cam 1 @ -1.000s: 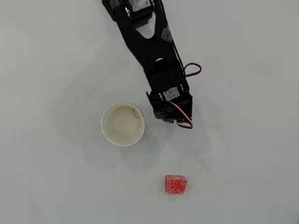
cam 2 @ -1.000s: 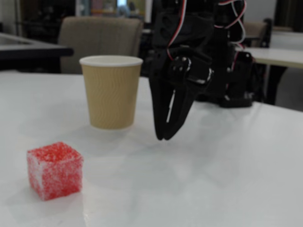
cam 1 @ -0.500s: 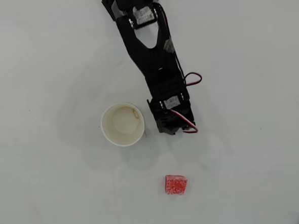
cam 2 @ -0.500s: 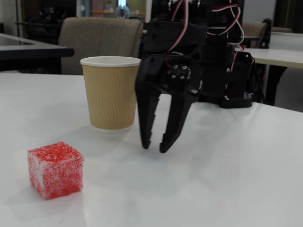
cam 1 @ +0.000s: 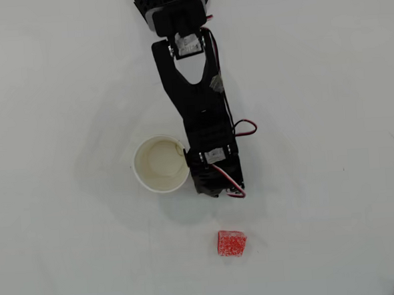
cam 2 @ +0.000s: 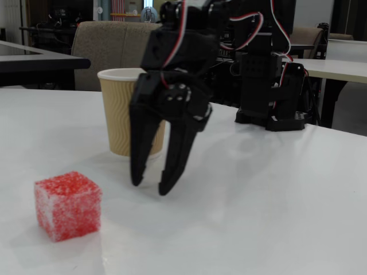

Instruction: Grasp a red cube and put it in the cup.

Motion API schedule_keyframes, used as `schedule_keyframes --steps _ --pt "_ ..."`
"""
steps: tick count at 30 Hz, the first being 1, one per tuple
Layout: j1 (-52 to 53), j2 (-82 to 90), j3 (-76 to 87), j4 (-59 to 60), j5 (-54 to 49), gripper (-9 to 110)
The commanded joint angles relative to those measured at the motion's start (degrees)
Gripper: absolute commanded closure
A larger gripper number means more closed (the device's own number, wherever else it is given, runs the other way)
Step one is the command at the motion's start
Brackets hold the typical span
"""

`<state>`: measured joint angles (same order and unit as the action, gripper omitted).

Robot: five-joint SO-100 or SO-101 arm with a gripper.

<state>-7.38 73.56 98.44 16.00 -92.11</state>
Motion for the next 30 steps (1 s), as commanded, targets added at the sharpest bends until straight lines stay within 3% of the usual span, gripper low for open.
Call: schedule_keyframes --steps 1,30 --pt "1.3 0.1 -6.3 -1.3 -1.1 86" --pt "5.9 -12.6 -22.8 1.8 -8.0 77"
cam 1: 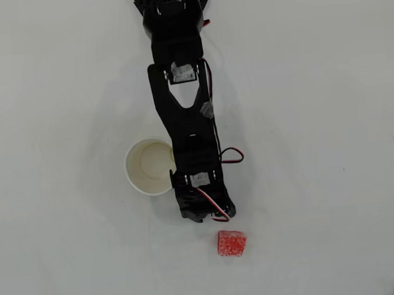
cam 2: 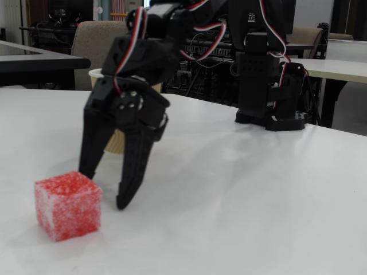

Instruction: Grasp a red cube and put it in the cup.

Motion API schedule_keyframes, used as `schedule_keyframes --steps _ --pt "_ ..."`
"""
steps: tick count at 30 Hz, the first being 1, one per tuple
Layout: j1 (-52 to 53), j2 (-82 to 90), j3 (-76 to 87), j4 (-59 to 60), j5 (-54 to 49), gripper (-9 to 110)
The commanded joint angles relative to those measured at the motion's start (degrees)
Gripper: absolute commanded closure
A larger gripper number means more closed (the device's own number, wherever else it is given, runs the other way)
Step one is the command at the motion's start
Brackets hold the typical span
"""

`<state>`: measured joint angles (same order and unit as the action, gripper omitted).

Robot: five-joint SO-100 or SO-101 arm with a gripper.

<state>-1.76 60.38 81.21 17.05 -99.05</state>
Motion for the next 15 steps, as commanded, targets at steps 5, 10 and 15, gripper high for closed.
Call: schedule_keyframes --steps 5,10,15 --pt "0.3 -1.8 -8.5 0.3 -1.4 77" --pt "0.1 -3.6 -10.8 0.1 -1.4 77" --pt "0.4 -4.0 -10.7 0.1 -1.4 77"
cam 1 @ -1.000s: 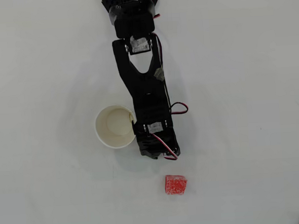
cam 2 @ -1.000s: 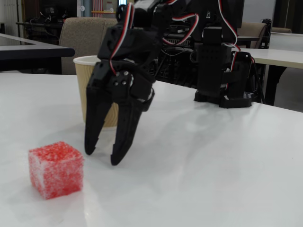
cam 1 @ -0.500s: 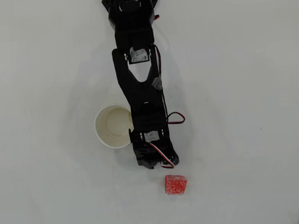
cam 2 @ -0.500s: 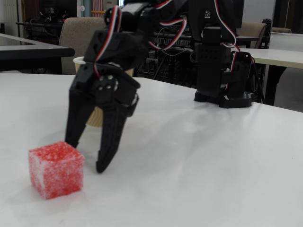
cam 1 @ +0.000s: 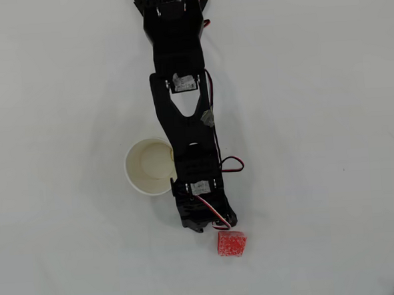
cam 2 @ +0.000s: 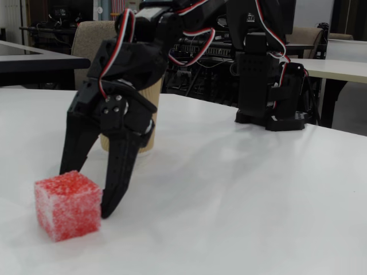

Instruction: Grasp a red cube and put it in the cup.

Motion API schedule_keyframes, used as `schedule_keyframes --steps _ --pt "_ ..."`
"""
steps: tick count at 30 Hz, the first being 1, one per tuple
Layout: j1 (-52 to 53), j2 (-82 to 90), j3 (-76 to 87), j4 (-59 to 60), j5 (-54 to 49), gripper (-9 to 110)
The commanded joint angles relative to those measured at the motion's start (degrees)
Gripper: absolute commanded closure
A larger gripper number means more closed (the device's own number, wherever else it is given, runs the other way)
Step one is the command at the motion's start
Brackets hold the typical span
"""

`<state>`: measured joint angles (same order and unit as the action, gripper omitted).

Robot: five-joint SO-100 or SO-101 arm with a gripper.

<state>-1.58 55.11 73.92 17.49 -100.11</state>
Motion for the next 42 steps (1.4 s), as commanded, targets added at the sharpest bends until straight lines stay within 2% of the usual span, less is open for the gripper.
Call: schedule_keyframes --steps 1,20,42 --pt "0.2 1.2 -3.4 -0.4 -0.4 77" --pt "-1.2 0.1 -3.0 -4.7 -0.6 77" --pt "-4.2 3.0 -0.8 -0.2 -1.6 74"
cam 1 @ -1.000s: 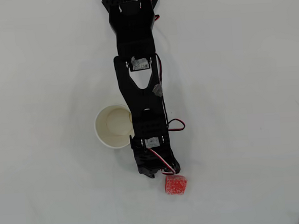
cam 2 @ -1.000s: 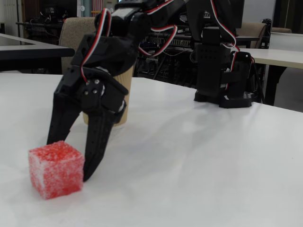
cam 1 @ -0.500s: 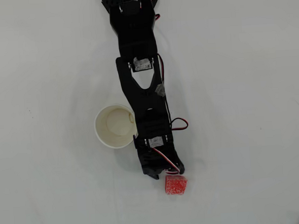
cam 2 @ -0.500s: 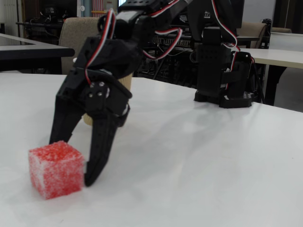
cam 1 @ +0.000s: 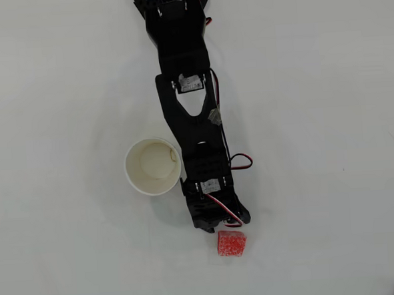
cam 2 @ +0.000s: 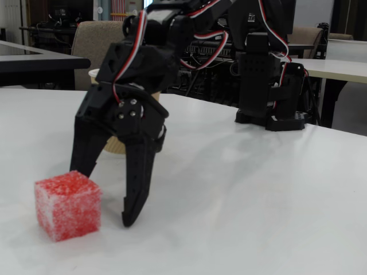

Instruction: Grasp a red cube and put it in the cup.

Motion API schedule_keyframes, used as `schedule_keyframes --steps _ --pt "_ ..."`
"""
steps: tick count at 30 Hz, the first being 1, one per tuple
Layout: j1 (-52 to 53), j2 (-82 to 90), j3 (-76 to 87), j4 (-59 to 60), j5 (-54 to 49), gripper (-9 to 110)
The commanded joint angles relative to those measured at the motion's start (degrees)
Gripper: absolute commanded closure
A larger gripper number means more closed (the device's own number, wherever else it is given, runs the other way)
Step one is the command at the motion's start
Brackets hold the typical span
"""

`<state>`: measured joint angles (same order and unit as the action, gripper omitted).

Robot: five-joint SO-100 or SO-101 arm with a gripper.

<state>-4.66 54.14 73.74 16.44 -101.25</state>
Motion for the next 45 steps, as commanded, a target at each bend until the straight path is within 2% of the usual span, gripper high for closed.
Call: schedule_keyframes --steps 1,25,45 --pt "-1.1 4.0 -0.6 0.7 -0.5 74" --pt "-0.8 -4.3 -9.1 -0.6 -0.8 74" --pt "-0.2 -10.2 -14.0 -9.3 -2.0 74"
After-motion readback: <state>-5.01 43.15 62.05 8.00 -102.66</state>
